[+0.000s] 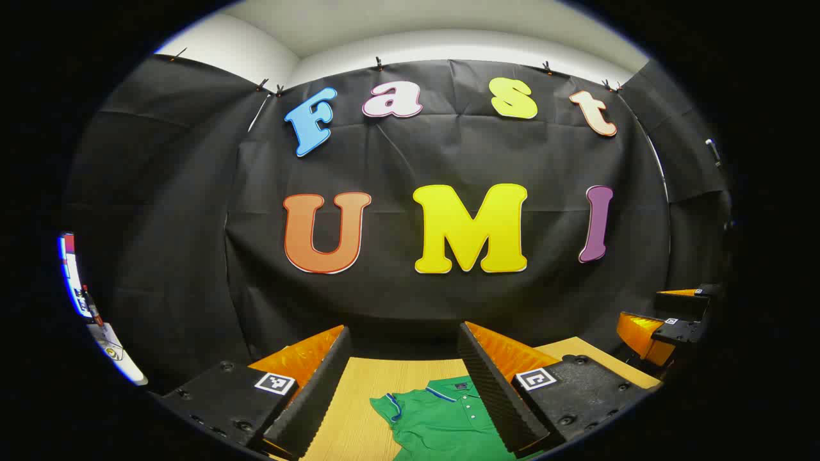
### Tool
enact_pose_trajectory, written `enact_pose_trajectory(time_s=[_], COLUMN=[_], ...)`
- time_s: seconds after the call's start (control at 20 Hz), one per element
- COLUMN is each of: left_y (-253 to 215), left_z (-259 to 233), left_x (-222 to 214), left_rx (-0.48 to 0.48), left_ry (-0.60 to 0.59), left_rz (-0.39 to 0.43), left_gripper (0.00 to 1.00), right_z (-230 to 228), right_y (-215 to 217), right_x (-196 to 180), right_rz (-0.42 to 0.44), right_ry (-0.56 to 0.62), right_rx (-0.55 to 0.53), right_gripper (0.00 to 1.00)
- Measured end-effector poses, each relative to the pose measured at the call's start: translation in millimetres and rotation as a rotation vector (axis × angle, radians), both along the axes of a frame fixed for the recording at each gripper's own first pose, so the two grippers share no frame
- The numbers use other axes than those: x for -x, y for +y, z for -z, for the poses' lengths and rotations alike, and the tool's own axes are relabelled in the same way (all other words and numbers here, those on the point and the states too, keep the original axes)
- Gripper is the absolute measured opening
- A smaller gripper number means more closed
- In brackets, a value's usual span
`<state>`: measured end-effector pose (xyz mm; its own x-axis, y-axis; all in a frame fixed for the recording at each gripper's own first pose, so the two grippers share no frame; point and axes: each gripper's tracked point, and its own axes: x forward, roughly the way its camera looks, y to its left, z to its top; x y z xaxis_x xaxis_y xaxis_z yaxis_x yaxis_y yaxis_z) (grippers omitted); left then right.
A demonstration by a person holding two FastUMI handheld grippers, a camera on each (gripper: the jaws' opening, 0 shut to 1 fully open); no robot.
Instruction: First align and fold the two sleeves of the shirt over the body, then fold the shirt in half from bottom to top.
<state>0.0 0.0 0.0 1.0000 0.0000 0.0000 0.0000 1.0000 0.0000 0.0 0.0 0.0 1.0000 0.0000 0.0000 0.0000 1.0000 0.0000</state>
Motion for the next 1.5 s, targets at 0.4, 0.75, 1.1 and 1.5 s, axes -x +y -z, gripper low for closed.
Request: enact_pose_trajectory(time_s=[0.4,0.75,1.1,1.5], left_y=[3,0,-5,-10], left_z=[-1,0,-1,0], left_x=[2,2,0,-7], left_rx=[0.005,0.006,-0.003,-0.002], left_ry=[-0.004,-0.005,0.002,0.02], left_rz=[-0.011,-0.01,0.0,-0.008], left_gripper=[1.0,1.0,1.0,1.0], right_z=[3,8,39,115], right_y=[-5,-7,-21,-40], right_x=[0,3,-13,-65], right_rz=[0.008,0.007,0.009,-0.028], right_ry=[0.009,0.022,0.099,0.264], right_rx=[0.002,0.006,0.011,0.053], right_gripper=[0.95,0.95,0.95,0.97])
